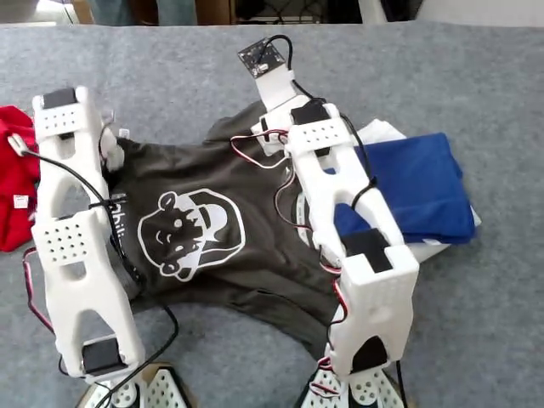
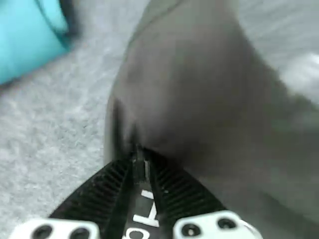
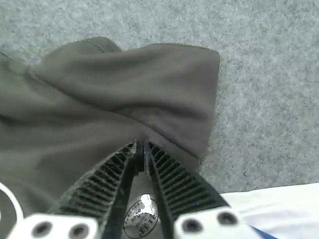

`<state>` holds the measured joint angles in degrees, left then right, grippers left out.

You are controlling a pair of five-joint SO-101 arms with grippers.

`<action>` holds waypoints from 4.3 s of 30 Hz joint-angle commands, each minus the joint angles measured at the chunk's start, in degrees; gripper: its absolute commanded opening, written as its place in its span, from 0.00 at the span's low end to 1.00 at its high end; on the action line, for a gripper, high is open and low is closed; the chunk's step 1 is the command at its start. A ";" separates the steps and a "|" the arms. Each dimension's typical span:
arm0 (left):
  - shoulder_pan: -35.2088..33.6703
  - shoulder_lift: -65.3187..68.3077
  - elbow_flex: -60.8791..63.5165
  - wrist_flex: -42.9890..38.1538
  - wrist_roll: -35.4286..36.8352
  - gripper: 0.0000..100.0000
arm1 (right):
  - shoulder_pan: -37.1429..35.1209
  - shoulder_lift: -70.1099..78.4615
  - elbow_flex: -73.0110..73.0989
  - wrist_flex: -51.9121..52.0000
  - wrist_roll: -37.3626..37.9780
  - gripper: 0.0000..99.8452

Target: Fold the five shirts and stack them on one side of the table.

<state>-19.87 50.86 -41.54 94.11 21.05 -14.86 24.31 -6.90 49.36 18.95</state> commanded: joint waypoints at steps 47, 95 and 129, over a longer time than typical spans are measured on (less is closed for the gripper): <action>-14.20 -61.45 77.41 -21.45 -29.01 0.03 | -9.49 45.23 -63.69 51.52 -4.92 0.02; -18.59 -42.90 57.63 -25.67 -23.21 0.03 | 3.08 41.10 -65.54 39.03 4.22 0.16; -18.42 -42.81 57.98 -26.37 -23.21 0.03 | -9.85 46.29 -83.47 46.86 4.31 0.18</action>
<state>-38.33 8.48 17.71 68.18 -2.59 -27.96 77.14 -90.33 97.01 23.69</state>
